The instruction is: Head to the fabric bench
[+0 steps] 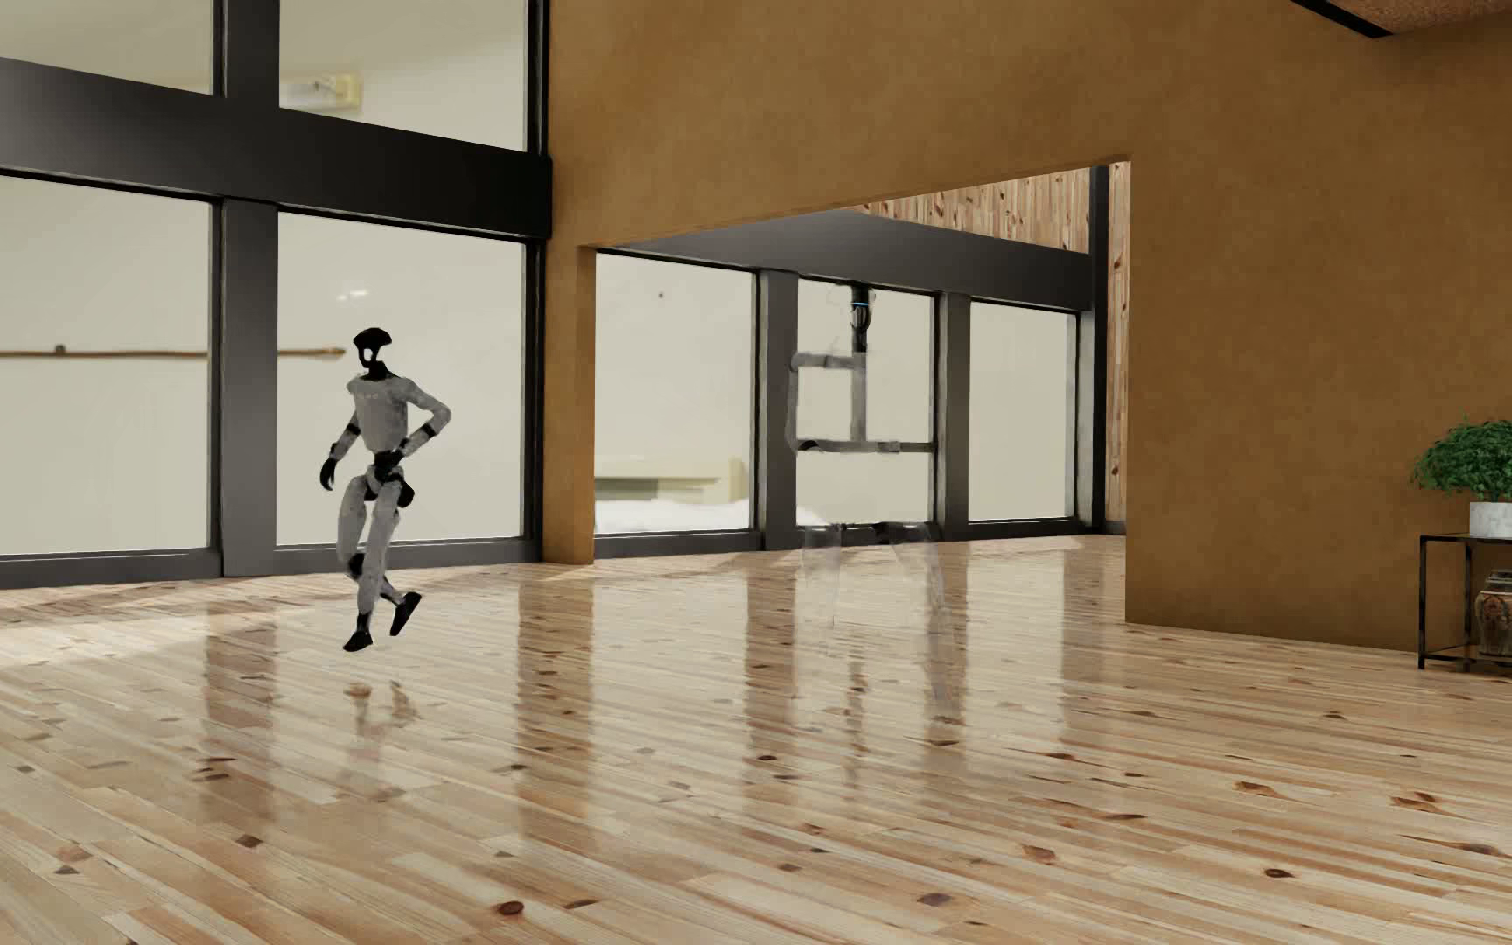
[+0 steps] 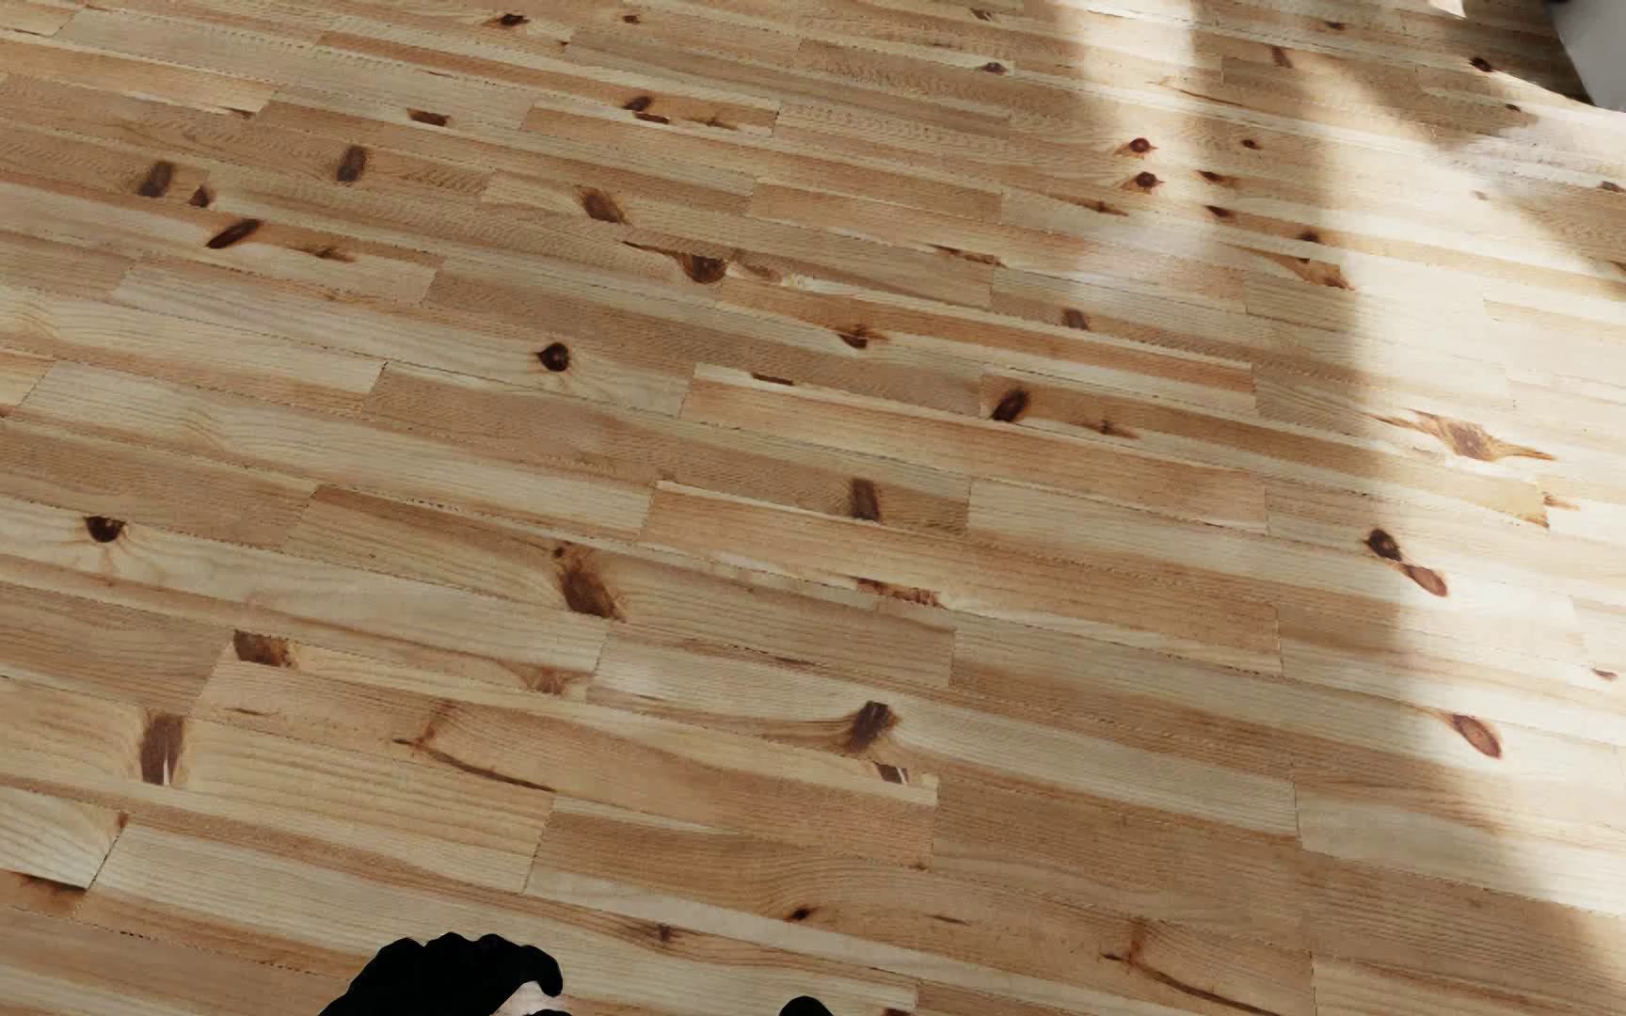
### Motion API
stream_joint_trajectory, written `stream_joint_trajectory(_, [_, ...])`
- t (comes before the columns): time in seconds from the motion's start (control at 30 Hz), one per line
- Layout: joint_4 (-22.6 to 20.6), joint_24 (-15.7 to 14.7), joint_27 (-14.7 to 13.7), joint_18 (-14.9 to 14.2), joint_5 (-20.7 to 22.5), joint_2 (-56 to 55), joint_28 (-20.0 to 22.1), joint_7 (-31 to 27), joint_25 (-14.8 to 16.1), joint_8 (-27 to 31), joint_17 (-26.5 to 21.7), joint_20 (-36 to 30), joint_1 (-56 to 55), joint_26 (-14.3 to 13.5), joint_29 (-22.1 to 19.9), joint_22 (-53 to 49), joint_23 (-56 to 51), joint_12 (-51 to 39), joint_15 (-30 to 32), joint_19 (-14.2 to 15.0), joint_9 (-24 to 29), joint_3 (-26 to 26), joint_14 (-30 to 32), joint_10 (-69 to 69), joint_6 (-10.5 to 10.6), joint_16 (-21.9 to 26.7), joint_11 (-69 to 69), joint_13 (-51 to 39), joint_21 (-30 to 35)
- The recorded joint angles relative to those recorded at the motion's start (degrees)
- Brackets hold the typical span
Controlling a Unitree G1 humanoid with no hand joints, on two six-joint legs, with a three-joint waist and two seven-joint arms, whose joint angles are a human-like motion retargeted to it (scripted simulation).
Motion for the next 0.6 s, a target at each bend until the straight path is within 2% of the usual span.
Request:
stream_joint_trajectory(0.03, [-1.0, 3.0, 4.1, 0.1, 3.7, -4.0, -3.6, -4.4, -4.0, 6.9, 0.3, 0.0, -0.8, 1.6, -3.1, 0.9, 1.2, -2.8, 0.0, -3.2, 0.9, -0.1, -3.1, 6.0, -0.7, 2.5, 10.6, -1.0, -1.5])
stream_joint_trajectory(0.07, [-2.5, 16.5, 8.9, 0.1, 3.0, -7.7, -7.7, -8.4, -8.2, 10.2, 3.2, -1.0, -0.5, -1.9, -9.2, 3.0, 2.9, -9.0, -3.7, -7.5, 1.9, -0.2, -5.4, 9.8, -1.3, 5.1, 18.8, -1.8, -2.1])
stream_joint_trajectory(0.1, [-5.4, 33.9, 11.6, 0.1, -2.7, -11.8, -10.8, -12.8, -7.9, 10.6, 7.7, -3.2, 1.4, -8.1, -14.2, 4.2, 4.4, -16.6, -5.3, -12.1, 2.6, -0.7, -5.9, 9.8, -1.8, 3.7, 23.7, -2.4, -2.7])
stream_joint_trajectory(0.13, [-8.8, 42.4, 10.7, 0.1, -8.3, -15.4, -11.9, -18.6, -3.0, 9.8, 12.0, -5.3, 3.7, -11.9, -14.4, 5.2, 5.1, -22.5, -7.8, -16.0, 3.0, -1.8, -5.4, 8.2, -2.5, -3.7, 25.2, -1.4, -3.9])
stream_joint_trajectory(0.17, [-11.6, 39.3, 6.7, 0.0, -10.2, -18.7, -10.4, -24.9, 2.7, 8.7, 14.7, -6.3, 6.3, -13.0, -10.2, 6.2, 5.1, -25.4, -9.9, -18.7, 3.1, -3.3, -4.1, 5.7, -3.0, -13.7, 23.9, 0.1, -4.3])
stream_joint_trajectory(0.2, [-13.3, 29.4, 2.1, 0.0, -9.6, -21.5, -9.4, -31.5, 5.8, 7.4, 15.7, -8.0, 9.0, -13.3, -4.1, 8.1, 4.5, -27.4, -10.7, -18.1, 3.0, -4.8, -2.5, 2.6, -3.3, -22.1, 20.3, 1.5, -3.9])
stream_joint_trajectory(0.23, [-14.0, 16.8, -1.8, 0.0, -8.0, -23.9, -8.6, -37.3, 6.5, 6.2, 16.1, -11.0, 11.3, -13.5, 1.3, 9.7, 3.2, -28.4, -10.7, -16.7, 2.8, -6.2, -1.2, 0.3, -3.3, -28.0, 14.4, 2.5, -3.7])
stream_joint_trajectory(0.27, [-13.9, 5.7, -4.3, -0.2, -6.0, -25.3, -7.9, -42.3, 6.1, 5.4, 16.3, -14.7, 13.2, -14.0, 6.2, 10.5, 1.4, -28.9, -11.1, -14.1, 2.6, -7.3, -0.1, -1.3, -3.0, -31.0, 5.6, 3.0, -3.9])
stream_joint_trajectory(0.3, [-13.1, -1.8, -5.5, -0.6, -3.0, -24.8, -7.6, -46.6, 5.3, 6.0, 16.5, -18.1, 14.3, -14.1, 9.6, 10.3, -0.3, -29.0, -12.4, -11.5, 2.5, -8.2, 0.4, -1.3, -2.5, -31.5, -6.2, 2.7, -4.4])
stream_joint_trajectory(0.33, [-12.2, -6.8, -5.9, -1.1, -0.1, -22.1, -8.3, -50.3, 4.2, 8.4, 16.6, -20.5, 15.1, -13.8, 11.5, 9.1, -1.3, -28.3, -13.2, -8.4, 2.3, -8.7, 0.5, 0.3, -1.7, -30.4, -20.0, 1.4, -5.3])
stream_joint_trajectory(0.37, [-11.6, -9.7, -5.3, -1.2, 1.0, -18.4, -8.6, -53.0, 2.3, 9.2, 16.5, -21.4, 15.4, -13.2, 11.2, 7.9, -1.1, -26.9, -14.2, -7.7, 2.3, -8.9, 0.6, 4.0, -1.0, -28.2, -30.6, -0.4, -6.3])
stream_joint_trajectory(0.4, [-11.8, -11.4, -3.9, -1.4, 1.9, -16.0, -9.3, -54.8, -0.7, 9.2, 16.3, -20.6, 14.2, -11.7, 8.9, 7.1, 0.2, -25.0, -12.4, -4.8, 2.7, -8.7, 1.5, 12.4, -0.1, -25.3, -33.2, -2.3, -6.9])
stream_joint_trajectory(0.43, [-12.1, -12.2, -1.5, -1.9, 2.1, -14.7, -9.4, -54.5, -5.4, 7.5, 16.0, -18.0, 10.4, -9.7, 5.2, 7.4, 2.5, -22.7, -12.3, -4.6, 3.4, -8.3, 6.5, 25.6, 0.9, -22.4, -28.9, -4.3, -6.5])
stream_joint_trajectory(0.47, [-12.0, -10.7, 1.8, -10.0, 0.8, -13.7, -8.6, -52.1, -13.0, 3.4, 15.2, -13.7, 4.3, -6.0, 3.3, 9.0, 6.1, -20.3, -16.7, -4.6, 4.2, -7.7, 14.4, 41.2, 2.1, -20.0, -23.0, -7.0, -4.2])
stream_joint_trajectory(0.5, [-8.9, 2.0, 3.3, -20.7, -0.5, -11.6, -7.8, -47.1, -21.5, 0.0, 14.2, -9.0, -2.5, -0.7, 3.8, 10.9, 9.8, -18.7, -20.7, -5.2, 5.0, -7.1, 22.1, 54.3, 3.1, -17.9, -19.0, -10.6, -0.5])
stream_joint_trajectory(0.53, [-4.3, 28.0, 1.9, -19.9, -1.2, -8.5, -10.4, -42.9, -28.4, -2.5, 14.4, -5.6, -8.5, 5.3, 4.8, 14.2, 12.3, -17.3, -23.6, -5.6, 5.7, -6.1, 21.1, 61.7, 3.7, -16.7, -17.6, -14.4, 2.0])
stream_joint_trajectory(0.57, [-0.2, 54.5, 0.9, -16.7, -1.4, -4.3, -15.3, -39.2, -30.3, -4.9, 16.6, -0.9, -13.6, 7.2, 4.6, 19.2, 12.0, -15.5, -25.1, -5.9, 6.0, -5.0, 17.7, 64.4, 3.9, -19.6, -19.0, -17.1, 2.0])
stream_joint_trajectory(0.6, [2.8, 59.8, 0.8, -16.7, -1.4, 0.4, -15.7, -36.3, -27.7, -7.4, 20.7, 4.0, -17.8, 12.9, 2.0, 25.6, 9.3, -14.3, -25.6, -6.1, 5.9, -3.8, 16.8, 63.2, 3.9, -19.6, -22.2, -19.1, 1.1])
